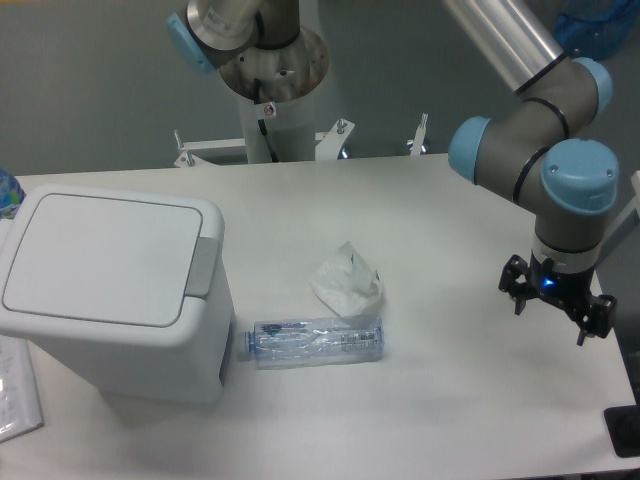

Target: Open the trash can

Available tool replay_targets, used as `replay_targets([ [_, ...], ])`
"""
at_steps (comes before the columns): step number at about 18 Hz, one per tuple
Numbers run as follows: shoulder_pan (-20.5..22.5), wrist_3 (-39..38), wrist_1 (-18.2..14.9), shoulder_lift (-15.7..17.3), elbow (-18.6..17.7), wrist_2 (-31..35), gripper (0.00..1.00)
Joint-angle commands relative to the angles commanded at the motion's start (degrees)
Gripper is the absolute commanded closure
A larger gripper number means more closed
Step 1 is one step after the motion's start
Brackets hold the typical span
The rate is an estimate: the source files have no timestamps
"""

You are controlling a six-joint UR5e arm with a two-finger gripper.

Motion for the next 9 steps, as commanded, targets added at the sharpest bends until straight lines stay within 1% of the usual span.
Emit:
replay_targets([
  [5, 0.00, -0.61, 0.00, 0.44, 0.00, -1.66, 0.00],
  [7, -0.26, -2.45, -0.09, 0.79, 0.00, -2.72, 0.00],
  [9, -1.05, -6.04, -0.18, 1.14, -0.79, -3.34, 0.00],
])
